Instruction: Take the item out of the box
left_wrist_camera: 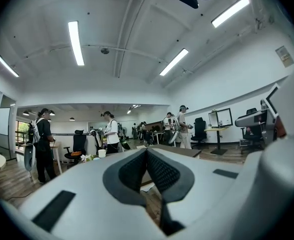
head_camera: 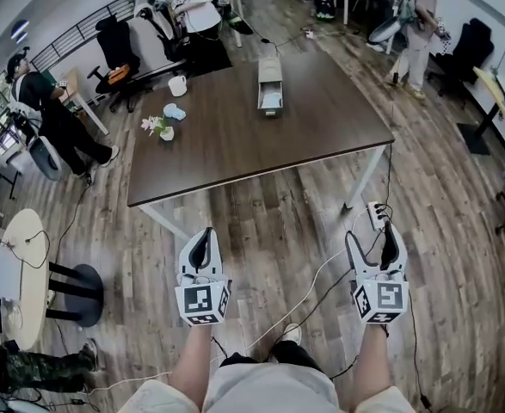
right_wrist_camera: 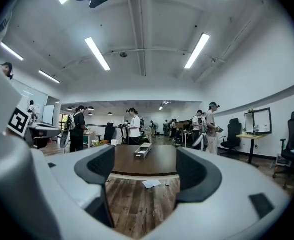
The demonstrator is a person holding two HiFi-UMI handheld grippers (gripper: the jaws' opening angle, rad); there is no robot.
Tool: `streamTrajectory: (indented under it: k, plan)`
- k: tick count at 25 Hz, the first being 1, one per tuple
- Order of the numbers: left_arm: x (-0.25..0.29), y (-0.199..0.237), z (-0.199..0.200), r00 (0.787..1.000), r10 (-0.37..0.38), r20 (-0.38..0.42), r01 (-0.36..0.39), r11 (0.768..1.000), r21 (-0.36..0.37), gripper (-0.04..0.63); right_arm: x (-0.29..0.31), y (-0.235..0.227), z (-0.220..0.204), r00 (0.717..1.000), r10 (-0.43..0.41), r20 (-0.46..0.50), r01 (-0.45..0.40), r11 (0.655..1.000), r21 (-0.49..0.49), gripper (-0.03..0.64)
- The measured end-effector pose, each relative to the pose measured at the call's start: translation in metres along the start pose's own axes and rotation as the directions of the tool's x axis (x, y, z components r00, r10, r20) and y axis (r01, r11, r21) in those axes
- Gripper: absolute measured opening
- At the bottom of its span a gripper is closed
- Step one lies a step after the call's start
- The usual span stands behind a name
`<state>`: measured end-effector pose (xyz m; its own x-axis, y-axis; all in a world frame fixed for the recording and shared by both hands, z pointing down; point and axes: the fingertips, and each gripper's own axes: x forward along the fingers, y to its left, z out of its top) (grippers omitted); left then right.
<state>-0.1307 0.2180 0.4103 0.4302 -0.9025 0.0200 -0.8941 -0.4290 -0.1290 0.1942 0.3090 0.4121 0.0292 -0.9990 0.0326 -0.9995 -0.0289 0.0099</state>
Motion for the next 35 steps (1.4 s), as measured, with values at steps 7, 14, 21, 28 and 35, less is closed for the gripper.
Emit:
streamTrajectory:
  k: [7,14,21,28,35]
  plan:
    - [0.06,-0.042,0.014,0.998,-0.052,0.027,0.051,0.999,0.011,0.0,0.023,-0.046,0.007,0.999,-0.027,0.024,0.027,1.0,0.003,0.385]
    - [0.099,-0.055,0.013,0.996,-0.074,0.052,0.073,0.997,0.018,0.0,0.048,-0.067,0.003,0.999,-0.04,0.036,0.04,0.999,0.007,0.385]
    - [0.155,-0.001,-0.005,0.998,-0.034,0.055,0.035,0.999,-0.03,0.0,0.13,-0.039,0.005,0.999,0.006,0.037,-0.004,0.999,-0.032,0.385]
    - [0.238,0.072,-0.014,0.999,-0.006,0.043,0.007,1.0,-0.031,0.0,0.244,-0.01,0.018,0.999,0.032,0.021,-0.031,0.999,-0.043,0.385]
    - [0.3,0.13,-0.023,0.999,0.006,0.031,-0.005,0.999,-0.044,0.0,0.333,0.027,0.021,0.997,0.072,-0.019,-0.073,0.994,-0.081,0.388]
